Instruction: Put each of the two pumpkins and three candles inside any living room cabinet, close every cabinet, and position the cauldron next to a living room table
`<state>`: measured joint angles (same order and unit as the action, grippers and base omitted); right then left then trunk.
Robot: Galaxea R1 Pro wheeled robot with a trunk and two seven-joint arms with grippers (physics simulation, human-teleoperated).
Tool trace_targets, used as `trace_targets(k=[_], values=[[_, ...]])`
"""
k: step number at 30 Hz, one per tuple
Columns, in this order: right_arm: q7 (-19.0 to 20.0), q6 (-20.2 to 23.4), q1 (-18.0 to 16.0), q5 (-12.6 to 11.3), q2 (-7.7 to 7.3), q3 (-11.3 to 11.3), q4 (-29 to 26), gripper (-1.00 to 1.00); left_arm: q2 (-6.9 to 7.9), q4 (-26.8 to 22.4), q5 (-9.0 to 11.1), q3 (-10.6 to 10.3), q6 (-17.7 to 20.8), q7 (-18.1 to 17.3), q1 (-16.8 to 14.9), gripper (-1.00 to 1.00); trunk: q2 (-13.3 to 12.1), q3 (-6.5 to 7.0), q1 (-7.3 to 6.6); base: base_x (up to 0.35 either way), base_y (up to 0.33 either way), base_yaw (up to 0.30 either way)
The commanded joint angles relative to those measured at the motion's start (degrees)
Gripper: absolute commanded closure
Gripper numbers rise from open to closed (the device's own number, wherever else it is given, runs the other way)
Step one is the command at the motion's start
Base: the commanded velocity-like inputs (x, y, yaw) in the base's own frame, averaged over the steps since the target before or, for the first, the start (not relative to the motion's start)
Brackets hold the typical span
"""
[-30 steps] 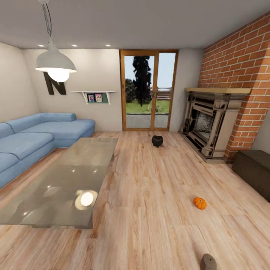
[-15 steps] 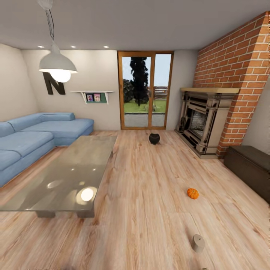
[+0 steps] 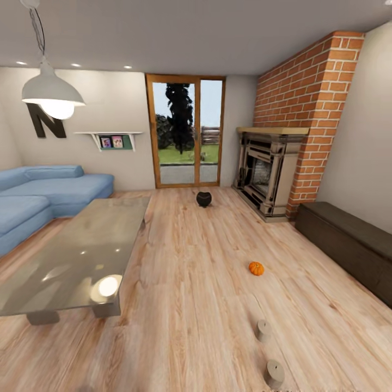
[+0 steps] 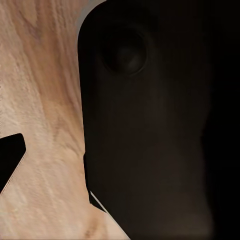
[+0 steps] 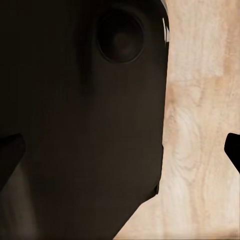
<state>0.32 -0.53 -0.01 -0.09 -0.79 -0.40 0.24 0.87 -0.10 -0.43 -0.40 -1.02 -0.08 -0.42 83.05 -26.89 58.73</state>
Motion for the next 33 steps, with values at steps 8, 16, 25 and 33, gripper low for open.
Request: trace_targets(k=[8, 16, 25, 33], values=[[0.03, -0.08, -0.02, 0.00, -0.06, -0.04, 0.23, -1.00, 0.01, 0.01, -0.02, -0.04, -0.11, -0.01, -0.02, -1.00, 0.02, -0.04, 0.00, -0.006, 0.000, -0.292], [0.03, -0.08, -0.04, -0.08, -0.09, -0.04, 0.50, -1.00, 0.10, 0.01, 0.10, -0.02, -0.12, -0.01, -0.02, -1.00, 0.02, -0.04, 0.00, -0.001, 0.000, -0.293], [0.03, -0.08, -0.01, -0.09, -0.22, -0.04, 0.70, -1.00, 0.23, 0.01, 0.41, 0.28, -0.04, -0.01, -0.02, -1.00, 0.02, -0.04, 0.00, 0.000, 0.000, -0.293], [0.03, -0.08, 0.00, -0.09, -0.18, -0.04, 0.80, -1.00, 0.27, 0.01, 0.41, 0.29, -0.03, -0.01, -0.02, -1.00, 0.02, -0.04, 0.00, 0.000, 0.000, -0.290]])
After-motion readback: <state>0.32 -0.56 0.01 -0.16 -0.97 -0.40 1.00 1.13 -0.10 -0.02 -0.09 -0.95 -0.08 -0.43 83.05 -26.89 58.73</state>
